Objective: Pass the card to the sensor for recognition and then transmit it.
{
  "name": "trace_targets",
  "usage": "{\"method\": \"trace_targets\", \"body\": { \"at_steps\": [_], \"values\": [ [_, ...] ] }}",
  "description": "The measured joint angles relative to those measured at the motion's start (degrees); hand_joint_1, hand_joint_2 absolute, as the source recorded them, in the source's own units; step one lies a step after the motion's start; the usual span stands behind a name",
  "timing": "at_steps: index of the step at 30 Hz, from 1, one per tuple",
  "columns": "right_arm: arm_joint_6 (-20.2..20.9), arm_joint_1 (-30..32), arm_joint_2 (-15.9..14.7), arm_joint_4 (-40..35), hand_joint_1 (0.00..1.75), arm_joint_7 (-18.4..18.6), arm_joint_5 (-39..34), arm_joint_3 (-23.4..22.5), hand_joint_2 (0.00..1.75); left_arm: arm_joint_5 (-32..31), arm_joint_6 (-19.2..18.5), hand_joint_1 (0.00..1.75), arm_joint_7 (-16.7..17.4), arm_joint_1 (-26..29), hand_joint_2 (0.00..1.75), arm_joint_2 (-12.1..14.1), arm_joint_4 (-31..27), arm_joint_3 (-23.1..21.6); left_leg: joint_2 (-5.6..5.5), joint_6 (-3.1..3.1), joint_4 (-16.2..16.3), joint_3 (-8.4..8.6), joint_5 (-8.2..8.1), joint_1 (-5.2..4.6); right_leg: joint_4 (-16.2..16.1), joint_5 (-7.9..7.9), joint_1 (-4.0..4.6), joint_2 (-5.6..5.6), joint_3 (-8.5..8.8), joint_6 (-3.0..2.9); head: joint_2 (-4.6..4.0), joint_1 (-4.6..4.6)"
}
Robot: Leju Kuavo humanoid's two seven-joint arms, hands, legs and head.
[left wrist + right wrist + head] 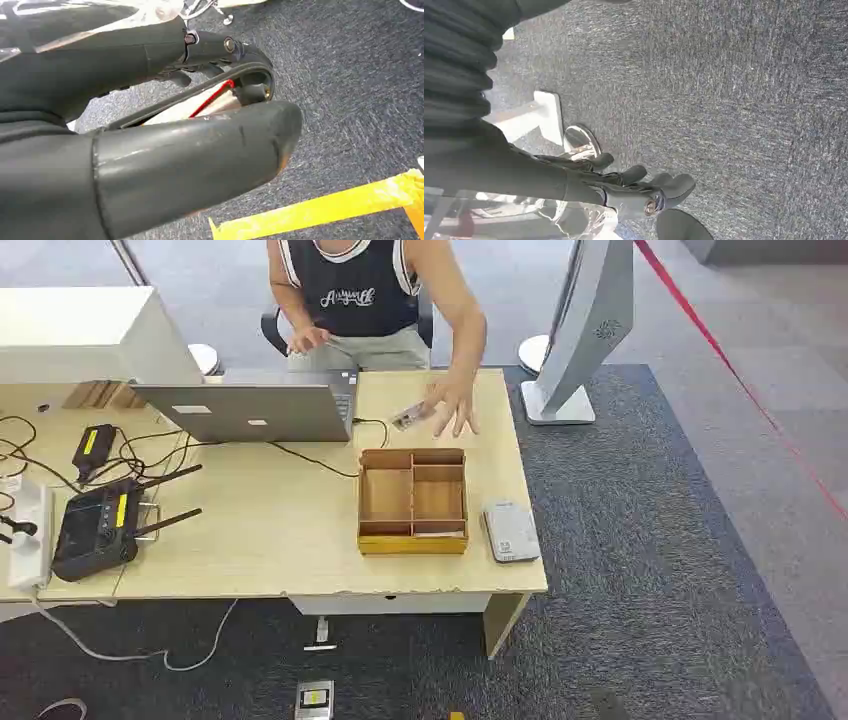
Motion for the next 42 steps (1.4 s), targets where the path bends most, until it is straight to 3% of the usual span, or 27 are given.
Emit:
{"method": "trace_targets", "body": {
  "at_steps": [20, 30, 42],
  "values": [
    [-1.9, -3.0, -0.4, 0.0, 0.0, -3.0, -0.5, 0.0, 1.75, 0.9, 0.0, 0.0, -0.3, 0.0, 0.0, -0.2, 0.0, -0.7, 0.01, 0.0, 0.0, 0.02, 0.01, 0.0, 0.0, 0.03, 0.0, 0.0, 0.01, 0.01, 0.0, 0.0],
    [-1.1, -2.3, -0.3, 0.0, 0.0, 0.7, 1.3, 0.0, 1.75, 1.3, 0.0, 0.0, -0.4, 0.0, 0.0, -0.7, 0.0, -1.5, 0.0, 0.0, 0.0, 0.0, 0.0, 0.0, 0.0, 0.02, 0.0, 0.0, 0.0, 0.02, 0.0, 0.0],
    [-1.0, -1.2, -0.2, 0.0, 0.0, 1.3, 1.4, 0.0, 1.75, 1.8, 0.2, 0.0, -0.6, 0.0, 0.0, -1.2, 0.0, -1.9, 0.0, 0.01, 0.0, 0.01, 0.0, 0.0, 0.0, 0.03, 0.0, 0.0, 0.0, 0.01, 0.0, 0.0]
  ]
}}
